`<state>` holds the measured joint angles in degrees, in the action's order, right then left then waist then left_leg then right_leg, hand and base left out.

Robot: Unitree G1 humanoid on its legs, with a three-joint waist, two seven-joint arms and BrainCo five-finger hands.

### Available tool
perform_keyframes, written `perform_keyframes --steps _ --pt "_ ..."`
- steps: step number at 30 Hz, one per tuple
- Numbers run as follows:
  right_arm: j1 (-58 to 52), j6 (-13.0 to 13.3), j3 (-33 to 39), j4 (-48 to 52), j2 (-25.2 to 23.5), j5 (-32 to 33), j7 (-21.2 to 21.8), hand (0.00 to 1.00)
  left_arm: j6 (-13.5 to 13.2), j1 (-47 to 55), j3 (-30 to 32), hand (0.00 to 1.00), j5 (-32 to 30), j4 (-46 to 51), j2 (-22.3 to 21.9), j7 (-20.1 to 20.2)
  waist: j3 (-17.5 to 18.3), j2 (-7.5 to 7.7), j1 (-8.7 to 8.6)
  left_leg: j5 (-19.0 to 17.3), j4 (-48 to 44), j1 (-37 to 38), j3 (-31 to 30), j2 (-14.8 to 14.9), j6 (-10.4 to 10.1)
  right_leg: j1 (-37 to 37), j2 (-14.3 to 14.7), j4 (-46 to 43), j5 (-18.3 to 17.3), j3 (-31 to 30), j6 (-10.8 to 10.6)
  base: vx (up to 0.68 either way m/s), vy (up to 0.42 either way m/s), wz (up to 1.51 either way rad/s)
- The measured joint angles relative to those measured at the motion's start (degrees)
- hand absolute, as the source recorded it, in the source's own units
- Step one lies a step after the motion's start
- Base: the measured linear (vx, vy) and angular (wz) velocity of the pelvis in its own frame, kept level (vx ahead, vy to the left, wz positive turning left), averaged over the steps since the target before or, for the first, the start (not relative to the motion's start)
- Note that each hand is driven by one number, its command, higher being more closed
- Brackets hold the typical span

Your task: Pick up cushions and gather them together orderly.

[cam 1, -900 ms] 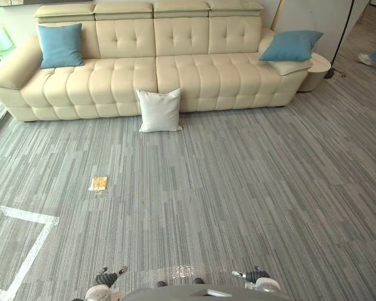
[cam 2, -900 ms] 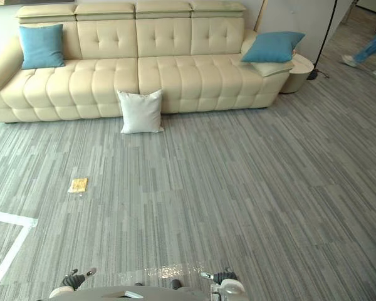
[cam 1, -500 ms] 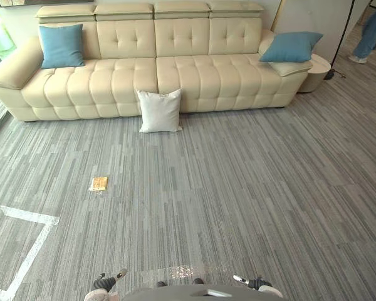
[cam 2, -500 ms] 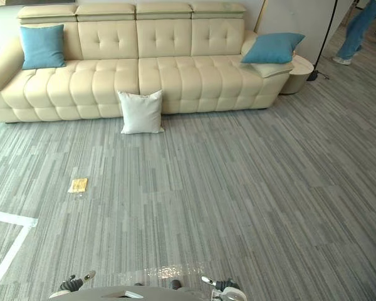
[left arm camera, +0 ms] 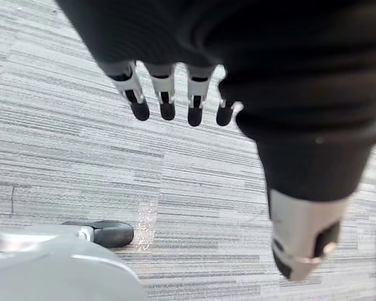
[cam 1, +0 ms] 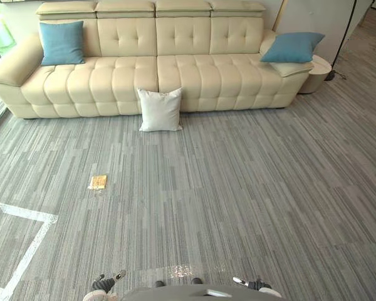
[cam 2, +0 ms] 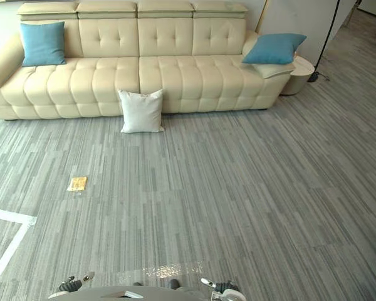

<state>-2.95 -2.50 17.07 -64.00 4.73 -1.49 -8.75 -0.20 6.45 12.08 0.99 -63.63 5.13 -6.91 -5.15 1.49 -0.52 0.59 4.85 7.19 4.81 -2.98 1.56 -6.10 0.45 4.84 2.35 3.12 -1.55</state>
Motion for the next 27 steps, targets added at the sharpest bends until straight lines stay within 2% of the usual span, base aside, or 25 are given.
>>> perform_keyframes --steps 12,20,23,24,25,26,27 --pt "-0.32 -0.01 -0.15 0.01 -0.06 -0.67 0.02 0.0 0.0 0.0 -1.13 0.0 -0.03 -0.01 0.47 0.15 -0.08 0.27 0.08 -0.23 0.0 -0.27 0.05 0.0 -0.08 0.3 -0.01 0.08 -0.21 -0.02 -0.08 0.0 0.0 0.0" --pt "-0.2 -0.03 -0.11 0.07 -0.2 -0.65 -0.02 0.0 -0.19 -0.1 -1.27 0.0 -0.05 0.21 0.91 0.1 -0.8 0.88 0.9 -1.0 -0.41 -3.3 0.62 -0.11 0.66 3.47 -0.25 -0.76 -0.84 -0.1 -0.77 0.02 0.001 -0.03" --pt "0.25 -0.02 0.16 0.28 -0.71 -0.63 -0.04 0.0 -0.26 -0.11 -0.94 0.0 -0.04 1.8 0.94 0.11 -2.35 1.14 1.45 -6.23 -8.51 -6.62 1.37 0.02 1.18 6.35 -0.92 -7.33 -4.78 -0.03 -1.99 0.11 0.044 -0.01" --pt "0.2 -0.02 0.49 0.67 -0.71 -0.62 -0.04 0.0 -0.28 -0.06 -0.96 0.0 -0.04 2.3 0.78 0.12 -2.54 0.93 1.54 -9.49 -13.19 -8.63 1.4 0.39 1.64 8.26 -1.26 -12.25 -7.45 0.36 -3.55 0.07 0.059 -0.05" --pt "-0.28 -0.06 1.2 1.81 -0.6 -0.62 -0.04 0.0 -0.3 -0.27 -0.95 0.0 0.0 2.5 0.32 0.05 -3.2 0.19 1.95 -12.48 -17.38 -9.98 1.54 1.15 2.13 10.71 -1.42 -19.45 -9.11 1.22 -4.57 0.09 0.082 -0.09" --pt "-0.57 0.03 1.21 2.74 -0.51 -0.61 -0.05 0.0 -0.31 -0.39 -0.91 0.0 0.0 2.66 0.14 0.01 -3.45 -0.19 2.31 -13.76 -19.11 -10.22 1.63 1.62 2.12 12.8 -1.42 -24.31 -9.73 1.62 -4.49 0.07 0.07 -0.11" --pt "-0.89 0.04 1.17 4.67 -0.7 -0.57 -0.05 0.0 -0.31 -0.75 -0.82 0.0 0.0 2.77 0.05 0.02 -4.05 -1.01 2.35 -16.12 -22.36 -10.33 1.47 2.16 2.07 17.91 -2.08 -35.44 -10.61 3.09 -3.42 0.21 0.086 -0.05"
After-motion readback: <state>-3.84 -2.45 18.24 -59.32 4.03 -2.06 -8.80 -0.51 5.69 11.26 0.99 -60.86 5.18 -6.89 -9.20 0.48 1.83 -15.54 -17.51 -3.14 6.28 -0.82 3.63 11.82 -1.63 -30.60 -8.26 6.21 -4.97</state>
